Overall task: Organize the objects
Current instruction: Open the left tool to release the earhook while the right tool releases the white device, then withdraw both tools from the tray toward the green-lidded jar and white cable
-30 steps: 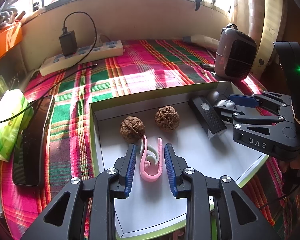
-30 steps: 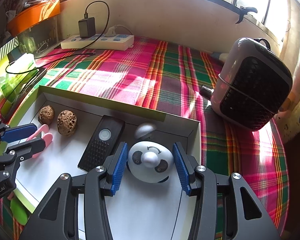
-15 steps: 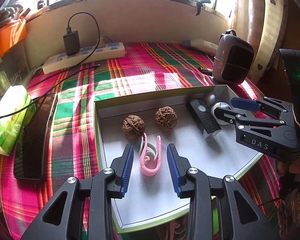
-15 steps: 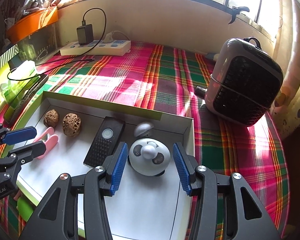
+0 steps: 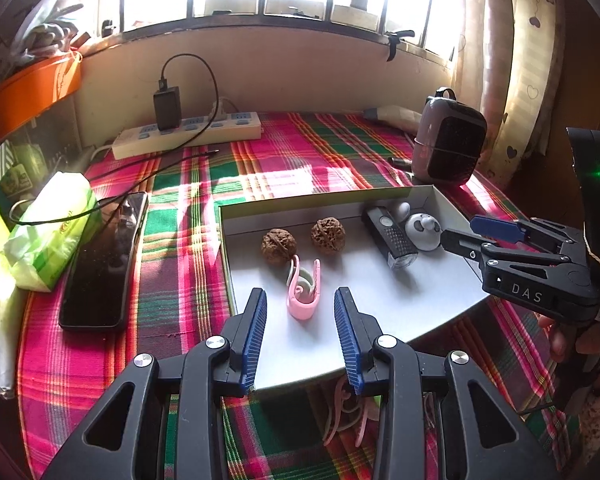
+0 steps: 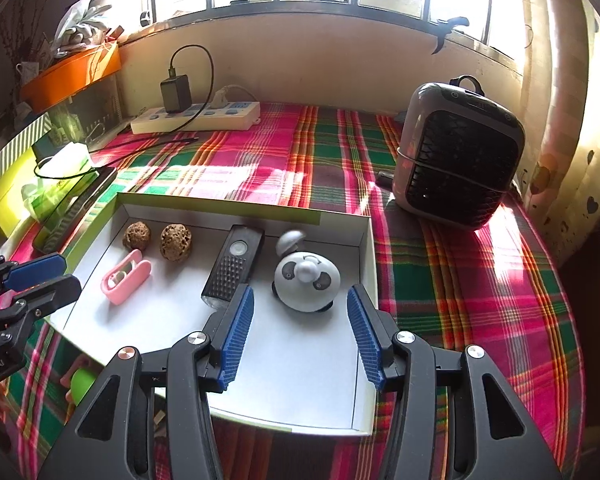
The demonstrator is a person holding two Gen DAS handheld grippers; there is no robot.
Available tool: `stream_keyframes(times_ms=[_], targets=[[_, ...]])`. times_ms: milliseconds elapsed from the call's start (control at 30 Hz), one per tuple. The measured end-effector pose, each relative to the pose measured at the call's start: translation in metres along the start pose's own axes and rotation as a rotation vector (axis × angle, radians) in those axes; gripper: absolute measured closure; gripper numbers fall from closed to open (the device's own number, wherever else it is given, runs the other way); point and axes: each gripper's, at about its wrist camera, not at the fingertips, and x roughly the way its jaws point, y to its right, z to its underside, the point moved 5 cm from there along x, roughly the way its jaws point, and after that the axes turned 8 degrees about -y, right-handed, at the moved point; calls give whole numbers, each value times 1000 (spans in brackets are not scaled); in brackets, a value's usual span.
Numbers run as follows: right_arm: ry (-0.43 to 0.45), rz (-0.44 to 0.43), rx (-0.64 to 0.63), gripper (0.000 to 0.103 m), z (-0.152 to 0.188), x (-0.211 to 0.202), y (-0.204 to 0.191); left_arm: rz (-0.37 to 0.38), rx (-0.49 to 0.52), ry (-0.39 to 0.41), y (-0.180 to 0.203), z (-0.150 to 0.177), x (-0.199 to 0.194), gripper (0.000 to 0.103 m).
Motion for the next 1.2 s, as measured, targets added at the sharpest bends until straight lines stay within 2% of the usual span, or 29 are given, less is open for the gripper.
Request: stream_keyframes(times_ms=[300,467,667,867,933,1067,1200], targets=[[37,-68,23,52,36,-35,-20,31,-37,28,0,32,-28,69],[-7,-145,31,49,64,-37,-42,67,-54,15,0,54,-32,69],[-44,-166,-2,48,80,-30,-68,93,-71,-15,-5,75,-29,68],[-88,-128,-14,46,87,-17,-79,144,-68,-37,-5,79,-25,68],[-108,-82,-21,46,89,-12,-78,163,-60,-44,-2,78,-23,67],[-98,-31,-46,46,89,-11,-78,192,-36,-64,3,77,-17,66],[-100,-8,-10,46,92,-13,-67,218,-16,-71,6,75,-15,66]])
